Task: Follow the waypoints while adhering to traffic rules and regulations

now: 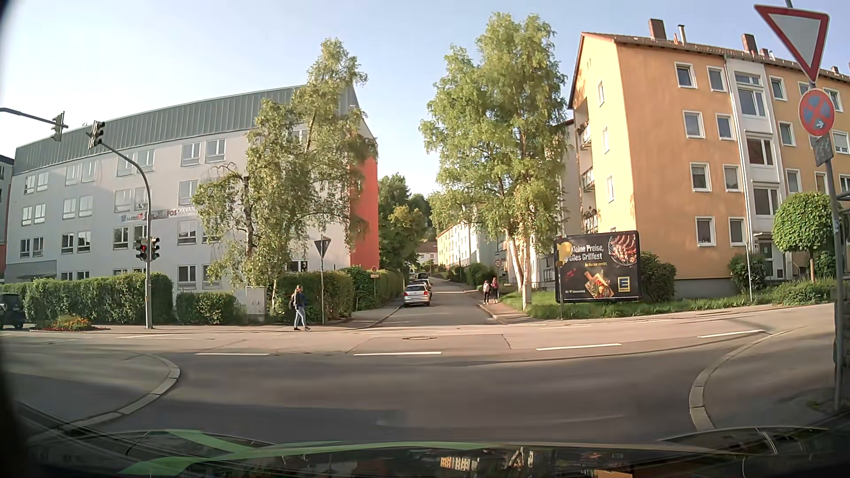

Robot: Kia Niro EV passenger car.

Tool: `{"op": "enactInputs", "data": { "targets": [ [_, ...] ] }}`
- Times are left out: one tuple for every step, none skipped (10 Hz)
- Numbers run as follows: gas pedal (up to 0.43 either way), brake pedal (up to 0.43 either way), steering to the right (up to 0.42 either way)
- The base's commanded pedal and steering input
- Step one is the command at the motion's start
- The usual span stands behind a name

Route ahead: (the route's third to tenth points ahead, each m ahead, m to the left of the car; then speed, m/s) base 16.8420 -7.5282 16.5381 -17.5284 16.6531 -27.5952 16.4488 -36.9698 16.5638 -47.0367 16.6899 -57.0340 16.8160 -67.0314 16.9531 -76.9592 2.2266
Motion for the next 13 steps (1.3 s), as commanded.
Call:
{"op": "enactInputs", "data": {
  "targets": [
    [0.000,0.000,0.039],
    [0.000,0.000,0.048],
    [0.000,0.000,0.057],
    [0.000,0.000,0.063],
    [0.000,0.000,0.069],
    [0.000,0.000,0.072],
    [0.000,0.000,0.072],
    [0.020,0.000,0.071],
    [0.020,0.000,0.071],
    [0.028,0.000,0.070],
    [0.028,0.000,0.070],
    [0.028,0.000,0.070],
    [0.028,0.000,0.070]
  ]
}}
